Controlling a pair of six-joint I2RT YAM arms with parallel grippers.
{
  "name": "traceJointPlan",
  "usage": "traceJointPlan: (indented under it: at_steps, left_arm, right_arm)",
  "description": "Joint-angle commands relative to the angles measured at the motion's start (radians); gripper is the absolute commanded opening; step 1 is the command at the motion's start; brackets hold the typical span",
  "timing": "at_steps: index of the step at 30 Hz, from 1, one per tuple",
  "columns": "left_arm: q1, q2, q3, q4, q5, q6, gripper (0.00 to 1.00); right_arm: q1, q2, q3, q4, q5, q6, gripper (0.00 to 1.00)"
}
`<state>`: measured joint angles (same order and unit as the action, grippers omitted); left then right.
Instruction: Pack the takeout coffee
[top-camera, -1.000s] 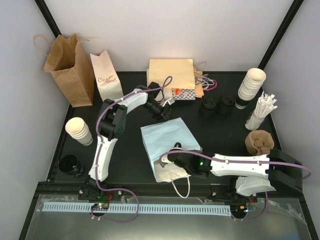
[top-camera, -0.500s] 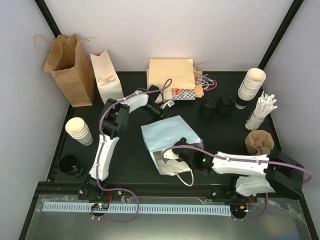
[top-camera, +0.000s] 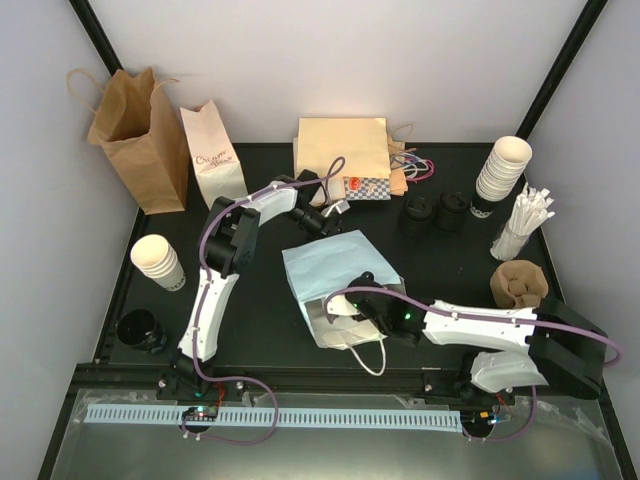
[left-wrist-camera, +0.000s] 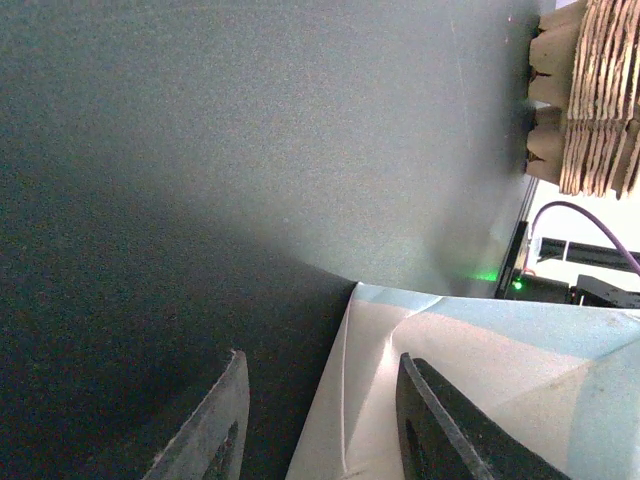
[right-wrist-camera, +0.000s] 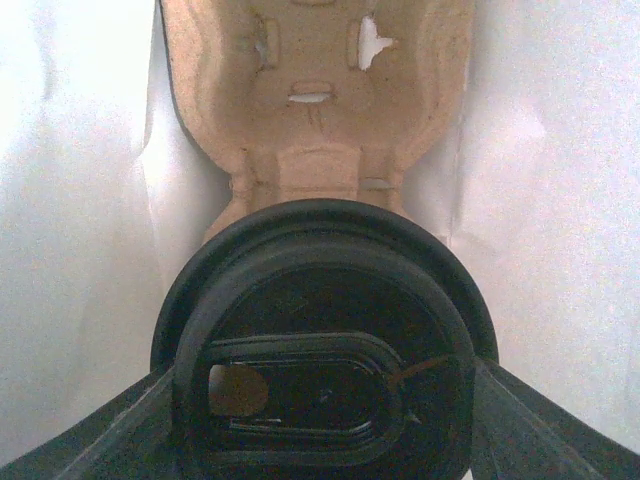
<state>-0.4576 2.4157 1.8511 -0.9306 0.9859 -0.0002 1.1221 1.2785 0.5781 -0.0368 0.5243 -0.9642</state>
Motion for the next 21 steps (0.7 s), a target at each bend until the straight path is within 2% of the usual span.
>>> traceJointPlan:
  at_steps: [1,3,10,21]
  left_arm:
    - [-0.055,-0.002,0.022,-0.094,0.076,0.06,0.43]
    - [-0.062,-0.003,0.022,-0.101,0.083,0.076,0.43]
    - [-0.09,-0.013,0.023,-0.13,0.099,0.12,0.43]
    - [-0.108,-0.007,0.023,-0.15,0.085,0.13,0.43]
  right_arm:
    - [-0.048,0.074,0.007,-0.109,-0.07,0.037,0.38]
    - [-0.064,0.089,0.041,-0.162,-0.112,0.066,0.38]
    - [-0.098,0.088,0.06,-0.183,-0.169,0.077,0.37]
    - [-0.105,0.125,0.061,-0.165,-0.185,0.076,0.36]
